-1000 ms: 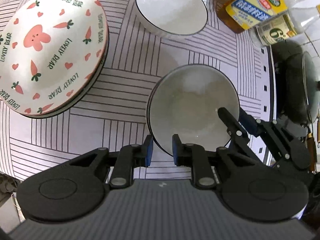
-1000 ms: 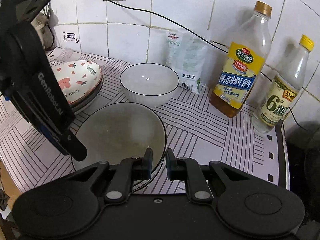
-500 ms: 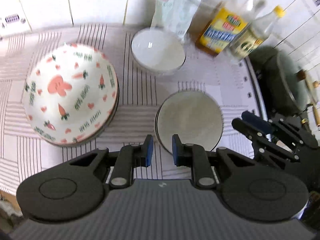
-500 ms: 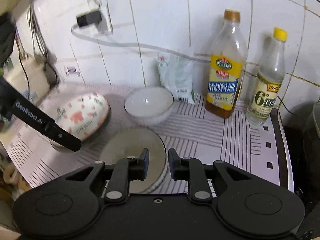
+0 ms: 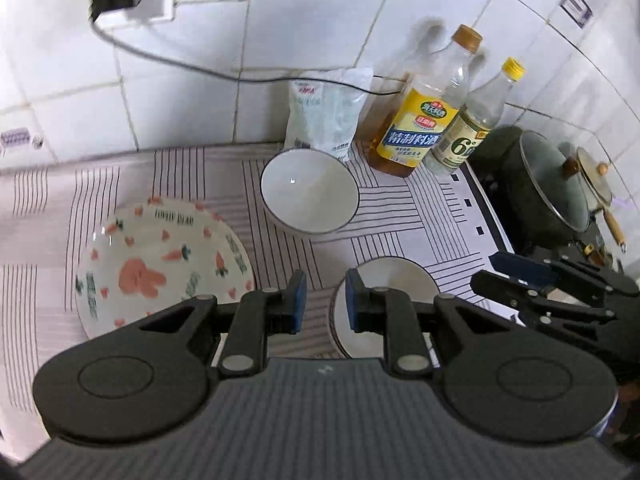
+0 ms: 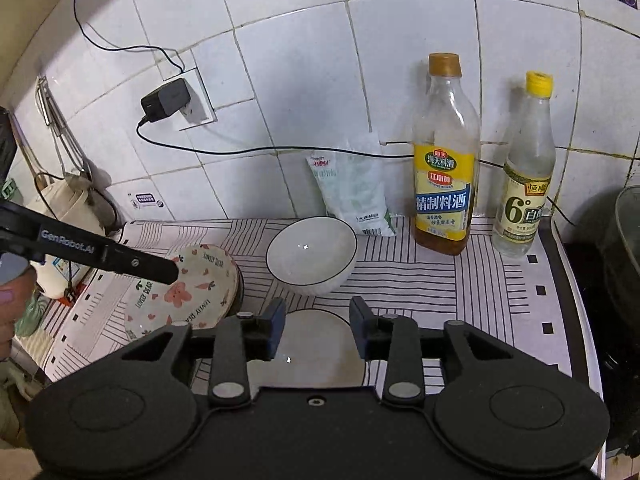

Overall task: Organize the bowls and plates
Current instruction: 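Move both grippers to the last white bowl and close on its rim, then lift the white bowl off the cloth with both grippers, then carry the white bowl over the nested bowls and lower it inside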

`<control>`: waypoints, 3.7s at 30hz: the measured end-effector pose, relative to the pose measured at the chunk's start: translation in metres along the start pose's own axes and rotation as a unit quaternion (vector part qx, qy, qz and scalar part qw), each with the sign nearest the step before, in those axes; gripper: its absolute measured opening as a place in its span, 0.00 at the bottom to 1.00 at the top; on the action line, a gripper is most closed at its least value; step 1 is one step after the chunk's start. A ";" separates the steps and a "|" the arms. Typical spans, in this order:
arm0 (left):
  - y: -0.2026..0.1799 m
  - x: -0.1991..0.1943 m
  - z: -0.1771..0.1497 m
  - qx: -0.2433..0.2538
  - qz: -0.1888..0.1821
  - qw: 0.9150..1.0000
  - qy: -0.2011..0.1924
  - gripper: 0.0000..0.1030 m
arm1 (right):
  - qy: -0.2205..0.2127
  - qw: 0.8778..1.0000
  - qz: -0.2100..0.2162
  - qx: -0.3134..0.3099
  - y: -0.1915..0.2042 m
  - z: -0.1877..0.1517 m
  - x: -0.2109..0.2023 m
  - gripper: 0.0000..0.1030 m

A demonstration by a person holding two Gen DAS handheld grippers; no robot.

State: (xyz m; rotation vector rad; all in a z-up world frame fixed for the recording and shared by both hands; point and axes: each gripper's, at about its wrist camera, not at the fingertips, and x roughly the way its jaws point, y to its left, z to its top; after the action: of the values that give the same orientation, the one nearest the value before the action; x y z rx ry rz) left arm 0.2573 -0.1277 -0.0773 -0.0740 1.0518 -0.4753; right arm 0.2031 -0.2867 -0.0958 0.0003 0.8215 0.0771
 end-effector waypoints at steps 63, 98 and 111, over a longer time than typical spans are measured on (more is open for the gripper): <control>0.036 0.187 0.061 0.123 0.031 0.989 0.077 0.17 | 0.087 0.945 -0.042 0.312 -0.075 0.024 0.200 0.07; -0.026 0.047 0.026 0.115 -0.045 0.991 0.057 0.16 | -0.036 0.966 -0.058 0.251 -0.022 0.008 0.018 0.12; -0.039 0.055 -0.002 0.126 -0.041 0.987 0.095 0.16 | -0.006 0.971 -0.094 0.220 -0.010 -0.034 0.020 0.12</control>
State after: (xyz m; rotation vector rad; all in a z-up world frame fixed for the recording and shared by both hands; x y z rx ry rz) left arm 0.2647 -0.1850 -0.1121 0.1556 1.1698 -0.6981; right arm 0.1921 -0.2967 -0.1337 0.3398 0.8084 -0.2858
